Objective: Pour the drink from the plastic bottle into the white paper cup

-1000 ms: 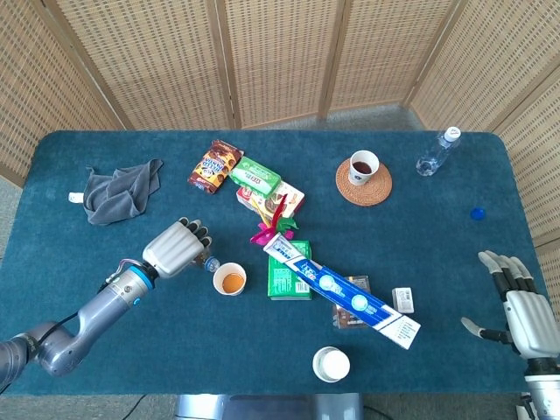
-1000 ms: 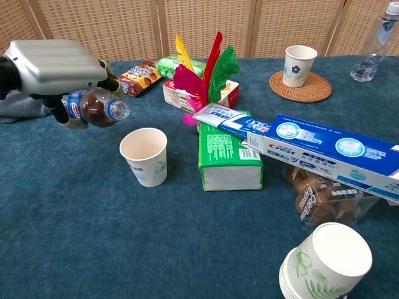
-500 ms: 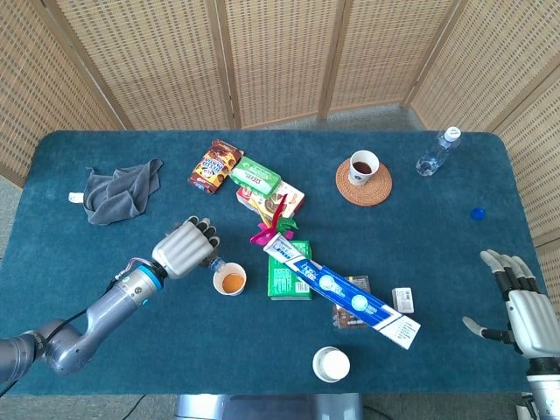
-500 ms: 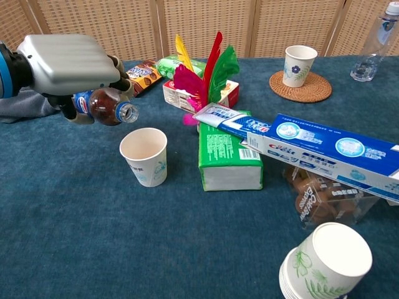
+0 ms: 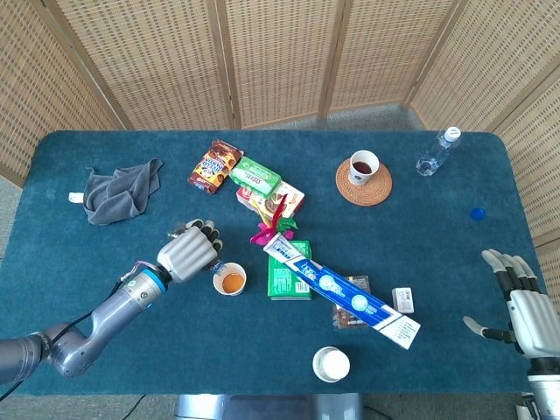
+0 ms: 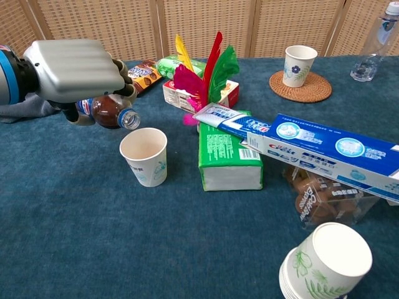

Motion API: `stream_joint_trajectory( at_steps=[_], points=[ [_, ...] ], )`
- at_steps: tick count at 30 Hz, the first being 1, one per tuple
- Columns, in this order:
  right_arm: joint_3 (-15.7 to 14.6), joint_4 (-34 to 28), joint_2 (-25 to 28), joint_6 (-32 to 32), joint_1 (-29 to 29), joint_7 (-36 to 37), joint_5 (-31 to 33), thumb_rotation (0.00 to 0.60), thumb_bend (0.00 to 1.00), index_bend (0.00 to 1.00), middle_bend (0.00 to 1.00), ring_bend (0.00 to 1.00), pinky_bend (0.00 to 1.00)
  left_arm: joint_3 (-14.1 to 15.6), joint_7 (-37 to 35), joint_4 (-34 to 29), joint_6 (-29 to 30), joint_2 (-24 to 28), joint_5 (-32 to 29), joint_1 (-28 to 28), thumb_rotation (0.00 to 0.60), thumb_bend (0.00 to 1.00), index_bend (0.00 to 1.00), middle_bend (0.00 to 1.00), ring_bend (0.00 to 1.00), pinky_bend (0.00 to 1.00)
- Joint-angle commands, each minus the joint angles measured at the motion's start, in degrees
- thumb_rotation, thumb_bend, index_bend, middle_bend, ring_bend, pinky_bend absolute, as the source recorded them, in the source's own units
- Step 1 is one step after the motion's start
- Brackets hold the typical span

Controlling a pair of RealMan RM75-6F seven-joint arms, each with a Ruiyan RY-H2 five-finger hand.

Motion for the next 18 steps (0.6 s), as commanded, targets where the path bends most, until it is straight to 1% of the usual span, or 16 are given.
stream_joint_trajectory(
  at_steps=[1, 18],
  points=[
    [0.0, 0.0, 0.0, 0.1, 0.0, 0.1, 0.0, 0.600, 0.00, 0.00, 0.00, 0.00, 0.00, 0.2, 1.2, -0.2, 0.3, 0.1, -0.2, -0.4, 0.600, 0.33, 0.32, 0.37, 0.27, 0.43],
    [0.0, -0.2, 0.1, 0.2, -0.1, 0.2, -0.1, 0.599, 0.00, 0.00, 0.00, 0.00, 0.00, 1.9, 5.5, -1.1, 1.8, 0.2, 0.9, -1.4, 0.600, 0.33, 0.33, 0.37, 0.27, 0.42]
  ],
)
